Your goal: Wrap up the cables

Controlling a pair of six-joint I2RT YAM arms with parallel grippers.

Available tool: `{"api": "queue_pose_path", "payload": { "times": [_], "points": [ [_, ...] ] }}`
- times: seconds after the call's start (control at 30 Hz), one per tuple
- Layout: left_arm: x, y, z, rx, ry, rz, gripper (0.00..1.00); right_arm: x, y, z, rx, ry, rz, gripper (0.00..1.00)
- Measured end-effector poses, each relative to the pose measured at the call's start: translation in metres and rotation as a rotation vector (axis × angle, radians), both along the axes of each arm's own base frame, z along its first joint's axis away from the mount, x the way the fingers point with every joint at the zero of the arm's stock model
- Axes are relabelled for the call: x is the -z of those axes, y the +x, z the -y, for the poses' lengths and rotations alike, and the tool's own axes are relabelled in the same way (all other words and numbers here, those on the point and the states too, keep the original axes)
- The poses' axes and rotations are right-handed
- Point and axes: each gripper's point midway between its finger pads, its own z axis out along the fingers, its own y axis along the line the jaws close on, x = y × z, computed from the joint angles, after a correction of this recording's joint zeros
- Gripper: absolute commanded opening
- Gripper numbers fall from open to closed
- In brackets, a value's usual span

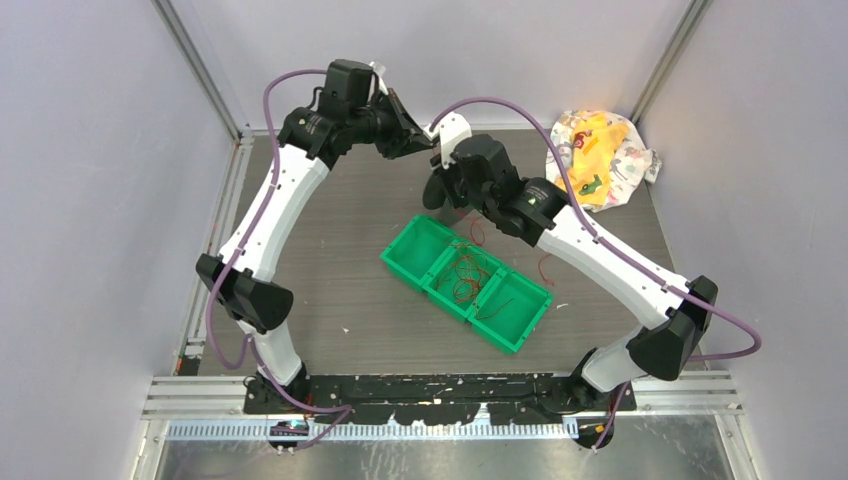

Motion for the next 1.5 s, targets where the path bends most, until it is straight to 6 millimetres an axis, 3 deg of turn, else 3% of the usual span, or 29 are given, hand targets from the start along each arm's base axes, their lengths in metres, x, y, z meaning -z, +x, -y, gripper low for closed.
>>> {"api": "queue_pose_path", "payload": {
  "times": [0.17, 0.23, 0.3, 0.33, 0.47, 0.57, 0.77, 0.9, 1.03, 1.13, 1.5],
  "points": [
    [0.004, 0.001, -0.001, 0.002, -0.005, -0.016, 0.01, -0.007, 0.005, 0.001, 0.014, 0.0, 0.036, 0.14],
    [0.007, 0.001, -0.002, 0.002, -0.005, -0.025, 0.01, -0.007, 0.006, 0.002, 0.017, -0.004, 0.039, 0.02],
    [0.01, 0.003, -0.003, -0.002, -0.003, -0.032, 0.01, -0.007, 0.006, 0.002, 0.016, -0.009, 0.042, 0.01],
    [0.012, 0.004, -0.003, -0.004, -0.002, -0.032, 0.05, -0.006, 0.006, 0.002, 0.016, -0.01, 0.04, 0.0],
    [0.019, 0.008, -0.005, -0.007, -0.001, -0.029, 0.48, 0.001, 0.005, 0.001, -0.01, 0.019, 0.0, 0.01],
    [0.029, 0.012, -0.013, -0.022, -0.003, -0.042, 0.59, 0.007, 0.006, 0.0, -0.056, 0.142, -0.112, 0.0],
    [0.045, 0.034, -0.051, -0.1, 0.035, -0.023, 0.59, 0.012, 0.032, 0.028, -0.031, 0.451, -0.4, 0.01],
    [0.049, 0.041, -0.07, -0.101, 0.1, 0.065, 0.58, 0.022, 0.043, 0.022, -0.059, 0.591, -0.594, 0.0],
    [0.056, 0.04, -0.066, -0.025, 0.139, 0.153, 0.58, 0.042, 0.039, 0.014, -0.073, 0.677, -0.798, 0.01],
    [0.066, 0.039, -0.061, 0.029, 0.162, 0.181, 0.58, 0.045, 0.039, 0.011, -0.082, 0.714, -0.871, 0.0],
    [0.104, 0.052, -0.04, 0.153, 0.202, 0.195, 0.6, 0.052, 0.05, 0.004, -0.078, 0.732, -0.963, 0.01]
  ]
}}
